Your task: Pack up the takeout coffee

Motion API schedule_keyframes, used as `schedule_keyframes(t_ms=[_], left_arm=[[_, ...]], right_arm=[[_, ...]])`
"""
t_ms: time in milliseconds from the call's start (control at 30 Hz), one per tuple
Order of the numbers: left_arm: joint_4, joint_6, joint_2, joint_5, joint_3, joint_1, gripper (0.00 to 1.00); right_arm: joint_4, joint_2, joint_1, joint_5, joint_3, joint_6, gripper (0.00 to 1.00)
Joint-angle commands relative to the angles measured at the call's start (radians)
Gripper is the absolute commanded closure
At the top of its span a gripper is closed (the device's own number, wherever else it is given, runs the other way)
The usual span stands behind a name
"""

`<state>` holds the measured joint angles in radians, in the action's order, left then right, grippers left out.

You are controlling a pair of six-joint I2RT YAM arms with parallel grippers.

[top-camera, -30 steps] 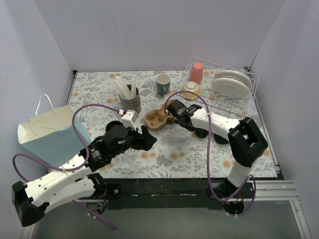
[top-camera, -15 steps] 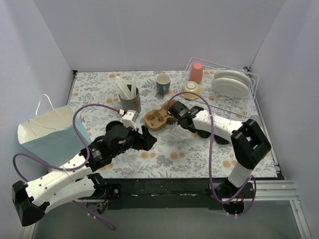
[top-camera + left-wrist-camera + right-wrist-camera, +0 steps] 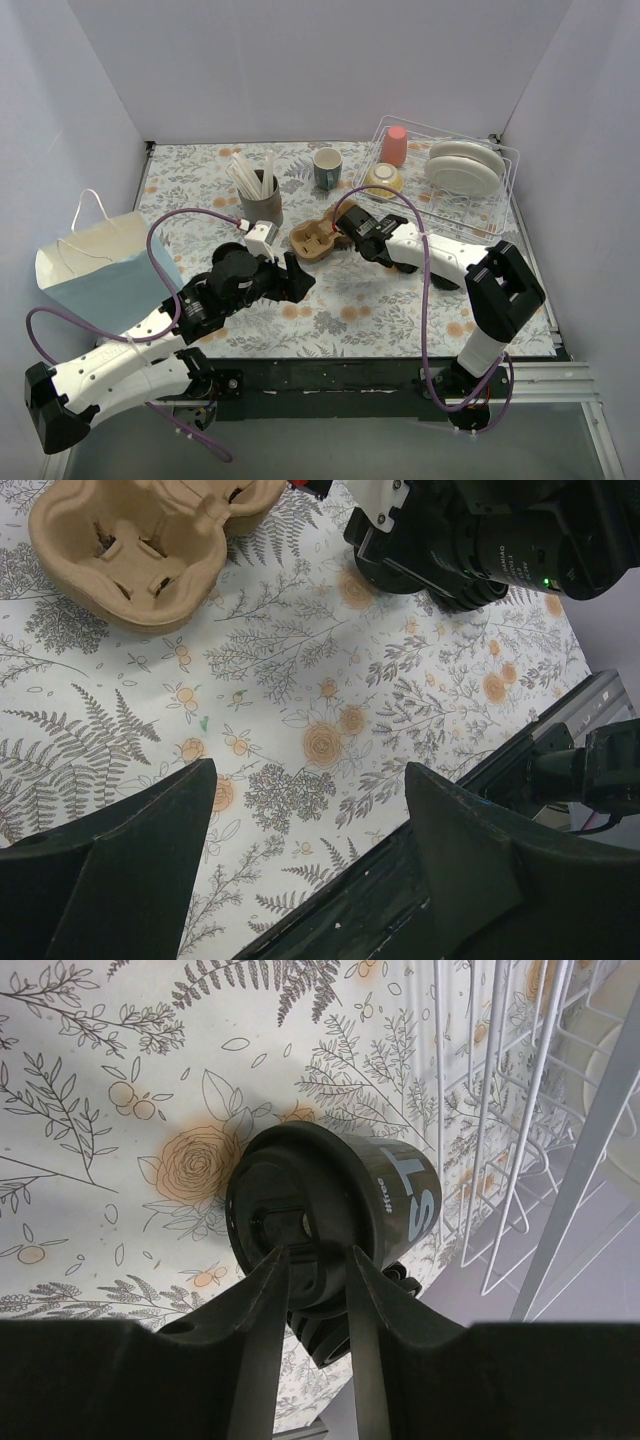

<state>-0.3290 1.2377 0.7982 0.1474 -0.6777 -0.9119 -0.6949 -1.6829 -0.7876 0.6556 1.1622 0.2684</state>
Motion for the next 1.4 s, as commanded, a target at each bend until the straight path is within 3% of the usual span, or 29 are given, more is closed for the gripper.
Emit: schedule_keyframes(t_ms=[0, 1367], left_arm=[[0.013, -0.006, -0.001, -0.005, 0.006, 0.002, 0.24], [0.008, -0.003, -0.024, 0.004, 0.013, 0.002, 0.24]], right_arm=[[-0.003, 0.034, -0.004, 0.041, -0.004, 0.005, 0.65], [0.055, -0.054, -0.029, 0.105, -0.006, 0.077, 0.67]])
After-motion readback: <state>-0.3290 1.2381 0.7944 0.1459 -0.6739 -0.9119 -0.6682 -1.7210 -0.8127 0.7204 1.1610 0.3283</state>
